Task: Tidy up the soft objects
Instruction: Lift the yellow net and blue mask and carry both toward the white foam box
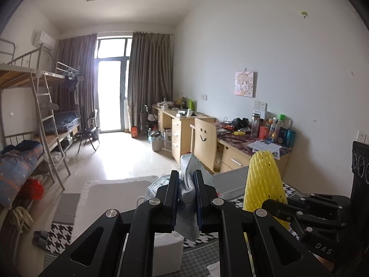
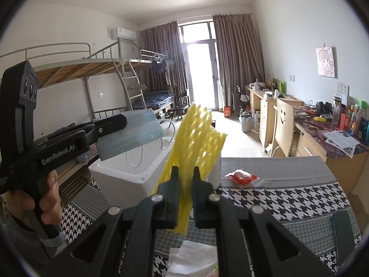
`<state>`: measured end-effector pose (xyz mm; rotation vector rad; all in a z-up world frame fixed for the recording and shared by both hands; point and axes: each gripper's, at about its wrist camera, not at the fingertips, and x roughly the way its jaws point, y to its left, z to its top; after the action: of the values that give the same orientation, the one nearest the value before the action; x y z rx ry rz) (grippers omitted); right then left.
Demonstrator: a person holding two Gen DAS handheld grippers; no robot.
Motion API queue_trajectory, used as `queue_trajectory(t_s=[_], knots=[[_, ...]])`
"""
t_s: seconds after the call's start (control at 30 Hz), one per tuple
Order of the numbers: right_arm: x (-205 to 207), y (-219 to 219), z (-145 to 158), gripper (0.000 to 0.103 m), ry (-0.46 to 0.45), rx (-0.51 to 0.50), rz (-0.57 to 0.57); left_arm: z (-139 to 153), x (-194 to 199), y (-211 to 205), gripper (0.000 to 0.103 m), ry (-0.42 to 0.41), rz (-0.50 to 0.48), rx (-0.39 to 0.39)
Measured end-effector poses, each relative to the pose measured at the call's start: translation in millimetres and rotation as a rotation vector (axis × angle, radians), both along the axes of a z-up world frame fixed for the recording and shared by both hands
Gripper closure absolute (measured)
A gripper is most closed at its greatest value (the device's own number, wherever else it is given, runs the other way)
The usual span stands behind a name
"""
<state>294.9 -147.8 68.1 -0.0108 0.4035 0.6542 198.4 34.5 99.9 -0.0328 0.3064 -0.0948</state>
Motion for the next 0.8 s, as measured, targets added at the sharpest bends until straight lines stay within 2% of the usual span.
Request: queue_trajectory(t_s=[0.57, 0.8], knots=[[10, 29, 14, 0.091, -0.023, -0.020, 0.082, 3, 10, 27, 0.089, -0.004, 0.129, 0.015], [23, 44, 18, 0.091, -0.002, -0.022, 0.122, 1, 10, 38, 0.089, 0.004, 0.187, 0.025]])
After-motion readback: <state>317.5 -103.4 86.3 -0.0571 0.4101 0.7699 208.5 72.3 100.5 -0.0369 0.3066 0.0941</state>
